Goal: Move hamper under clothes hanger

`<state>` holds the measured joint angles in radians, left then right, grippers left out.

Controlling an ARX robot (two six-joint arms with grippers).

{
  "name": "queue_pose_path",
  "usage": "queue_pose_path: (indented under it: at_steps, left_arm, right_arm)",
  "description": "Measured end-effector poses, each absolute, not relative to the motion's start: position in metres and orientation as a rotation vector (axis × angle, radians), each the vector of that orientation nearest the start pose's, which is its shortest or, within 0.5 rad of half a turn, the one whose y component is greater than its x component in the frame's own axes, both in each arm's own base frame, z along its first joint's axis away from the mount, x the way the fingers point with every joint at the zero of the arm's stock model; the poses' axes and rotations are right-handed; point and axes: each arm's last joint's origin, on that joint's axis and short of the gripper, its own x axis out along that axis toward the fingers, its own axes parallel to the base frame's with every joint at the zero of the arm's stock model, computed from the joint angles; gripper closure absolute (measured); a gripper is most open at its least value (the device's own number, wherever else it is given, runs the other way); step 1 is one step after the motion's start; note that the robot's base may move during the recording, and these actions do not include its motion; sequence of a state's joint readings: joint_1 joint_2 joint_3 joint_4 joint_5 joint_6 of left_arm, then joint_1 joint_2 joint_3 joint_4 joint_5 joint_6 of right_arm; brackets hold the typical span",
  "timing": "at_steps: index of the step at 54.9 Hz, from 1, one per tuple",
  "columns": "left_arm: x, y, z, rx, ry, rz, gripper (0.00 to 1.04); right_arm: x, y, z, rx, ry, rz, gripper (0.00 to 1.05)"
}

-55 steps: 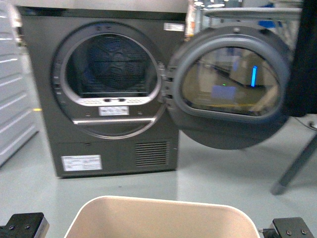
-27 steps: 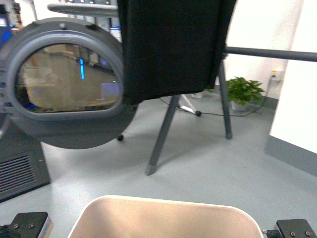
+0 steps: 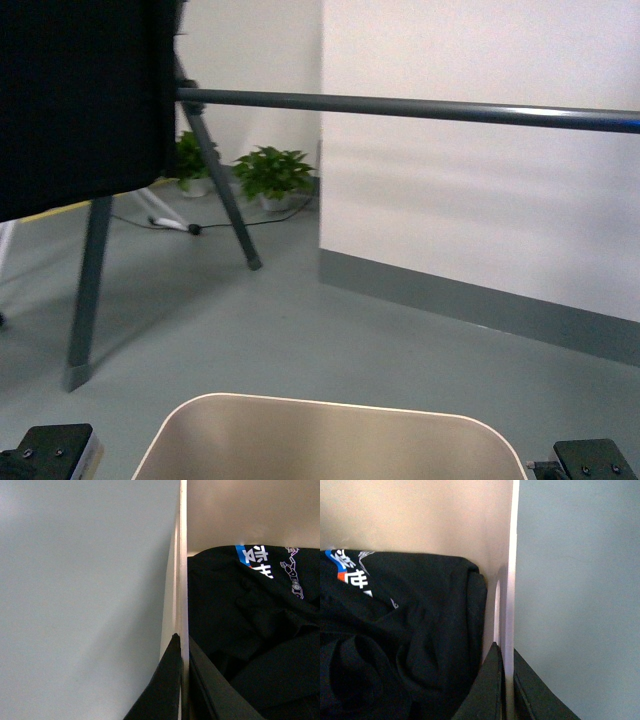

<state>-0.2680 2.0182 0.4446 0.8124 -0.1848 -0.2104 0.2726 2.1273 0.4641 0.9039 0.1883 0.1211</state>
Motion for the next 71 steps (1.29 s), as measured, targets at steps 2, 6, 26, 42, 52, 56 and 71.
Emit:
queue_pose_path:
  at_steps: [2,6,26,42,52,56,71]
  left_arm:
    - [0.2552,-0.0648,0.0301,-0.03,0.745,-0.002,1.01]
    - [0.2552,-0.065,0.0301,-0.031,0.745,-0.006,1.01]
    - [0.2553,-0.0651,0.0302,-0.03,0.745,-0.005,1.01]
    - [0.2558,-0.0667,0.0305,-0.028,0.742,-0.009,1.01]
    - [0.2558,-0.0641,0.0303,-0.028,0.742,0.006,1.01]
    - [0.2558,-0.0642,0.0303,-0.029,0.743,0.005,1.01]
    - [0.2555,-0.0653,0.0303,-0.03,0.744,-0.005,1.01]
  right_arm:
    - [0.2581,0.0661,0.0121,-0.058,0.741,0.032,1.02]
    - [0.2583,0.0661,0.0122,-0.059,0.74,0.029,1.02]
    - [0.258,0.0656,0.0121,-0.058,0.741,0.029,1.02]
    - [0.2568,0.0642,0.0116,-0.054,0.746,0.024,1.02]
    - [0.2574,0.0672,0.012,-0.056,0.742,0.037,1.02]
    - [0.2574,0.067,0.012,-0.056,0.742,0.036,1.02]
    - [0.2577,0.0658,0.012,-0.055,0.742,0.028,1.02]
